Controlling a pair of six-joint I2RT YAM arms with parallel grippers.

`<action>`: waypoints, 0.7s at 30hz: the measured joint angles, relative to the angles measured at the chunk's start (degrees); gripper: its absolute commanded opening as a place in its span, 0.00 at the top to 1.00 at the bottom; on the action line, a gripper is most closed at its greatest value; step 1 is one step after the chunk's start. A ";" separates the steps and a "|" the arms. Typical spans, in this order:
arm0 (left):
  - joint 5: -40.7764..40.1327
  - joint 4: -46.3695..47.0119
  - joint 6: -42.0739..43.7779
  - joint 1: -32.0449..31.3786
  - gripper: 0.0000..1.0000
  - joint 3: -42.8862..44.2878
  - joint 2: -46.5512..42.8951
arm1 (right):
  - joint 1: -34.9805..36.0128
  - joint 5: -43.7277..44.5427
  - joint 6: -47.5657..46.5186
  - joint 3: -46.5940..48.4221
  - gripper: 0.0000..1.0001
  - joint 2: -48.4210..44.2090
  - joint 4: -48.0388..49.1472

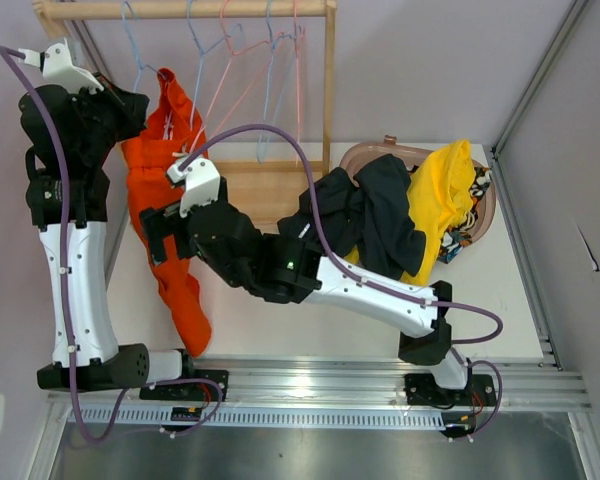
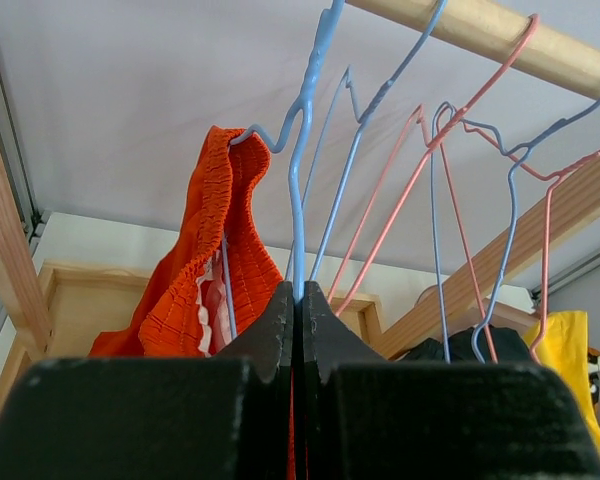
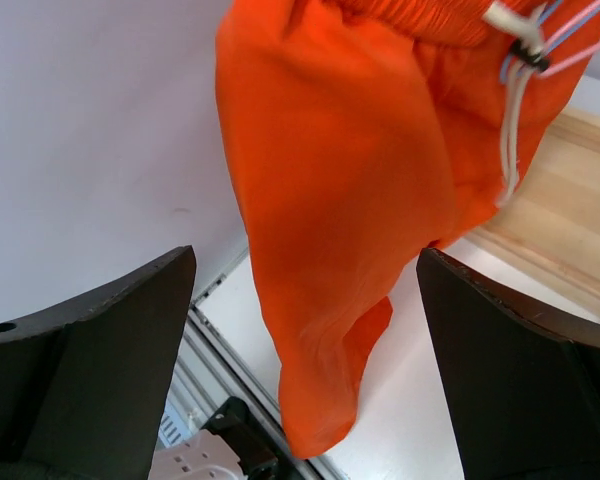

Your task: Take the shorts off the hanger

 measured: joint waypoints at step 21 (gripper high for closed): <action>3.48 -0.31 -3.87 -0.02 1.00 -2.21 -6.95 | -2.58 1.05 2.14 -8.72 1.00 8.52 9.84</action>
